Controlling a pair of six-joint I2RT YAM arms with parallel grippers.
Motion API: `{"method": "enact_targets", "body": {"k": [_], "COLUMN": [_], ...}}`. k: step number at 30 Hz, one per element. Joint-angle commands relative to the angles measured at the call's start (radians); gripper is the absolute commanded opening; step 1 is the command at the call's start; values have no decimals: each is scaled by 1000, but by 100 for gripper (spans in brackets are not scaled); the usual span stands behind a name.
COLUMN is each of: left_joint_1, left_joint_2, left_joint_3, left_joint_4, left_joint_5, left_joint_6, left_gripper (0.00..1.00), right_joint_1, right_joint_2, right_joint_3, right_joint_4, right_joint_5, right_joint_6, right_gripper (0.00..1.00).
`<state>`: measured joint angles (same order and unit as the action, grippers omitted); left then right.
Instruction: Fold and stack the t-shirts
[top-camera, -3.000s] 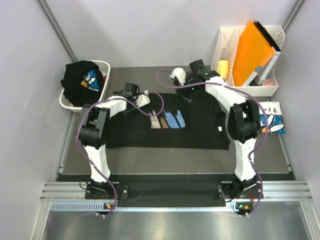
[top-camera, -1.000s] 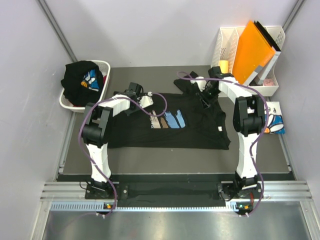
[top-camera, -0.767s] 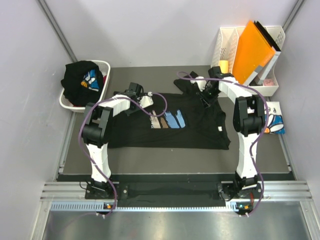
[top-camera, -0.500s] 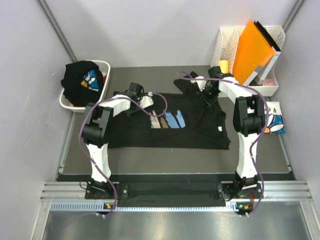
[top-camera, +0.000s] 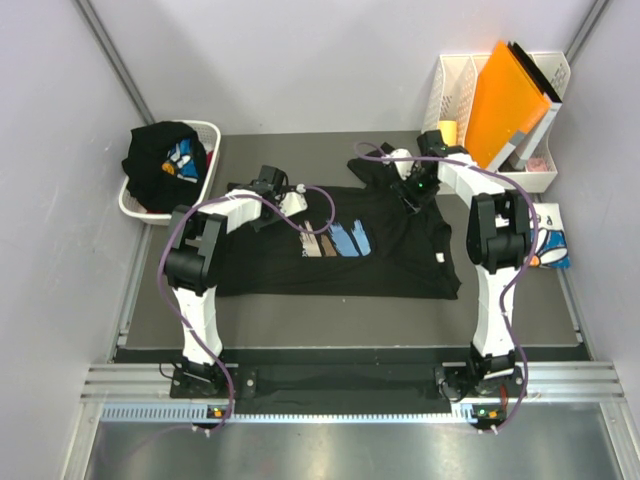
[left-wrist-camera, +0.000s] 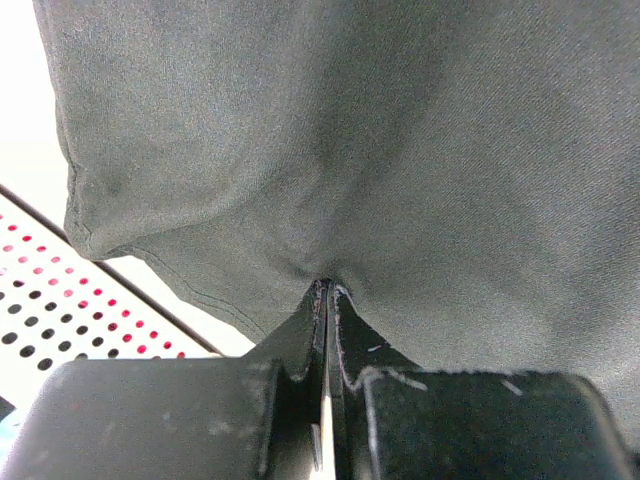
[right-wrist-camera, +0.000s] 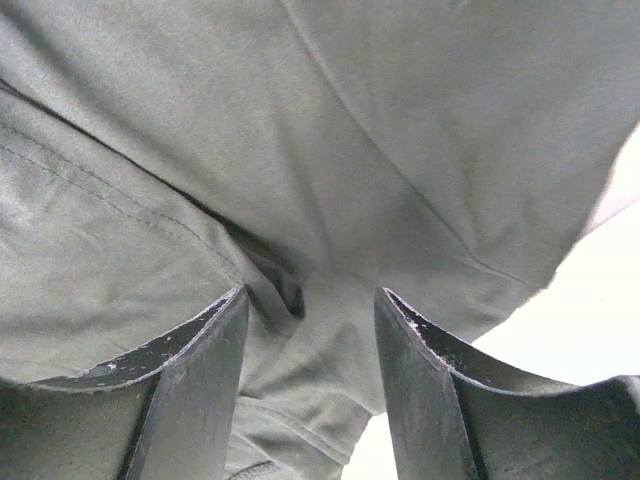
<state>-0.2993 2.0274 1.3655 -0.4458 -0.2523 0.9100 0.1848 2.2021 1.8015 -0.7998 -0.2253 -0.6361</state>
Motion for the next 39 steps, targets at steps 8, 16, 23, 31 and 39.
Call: {"method": "enact_targets", "body": {"k": [8, 16, 23, 31, 39], "left_joint_1": [-20, -20, -21, -26, -24], "left_joint_2": [27, 24, 19, 17, 19], "left_joint_3": [6, 1, -5, -2, 9], "left_joint_4": [-5, -8, -5, -8, -8], "left_joint_5": [73, 74, 73, 73, 73], "left_joint_6": [-25, -30, -28, -28, -28], "left_gripper": [0, 0, 0, 0, 0], "right_joint_1": [5, 18, 28, 39, 44], "right_joint_2": [-96, -139, -173, -151, -142], "right_joint_3": [-19, -71, -47, -39, -93], "right_joint_4": [99, 154, 85, -36, 13], "right_joint_5": [92, 119, 64, -52, -33], "right_joint_6": [-56, -53, -59, -85, -70], "right_gripper": [47, 0, 0, 0, 0]}}
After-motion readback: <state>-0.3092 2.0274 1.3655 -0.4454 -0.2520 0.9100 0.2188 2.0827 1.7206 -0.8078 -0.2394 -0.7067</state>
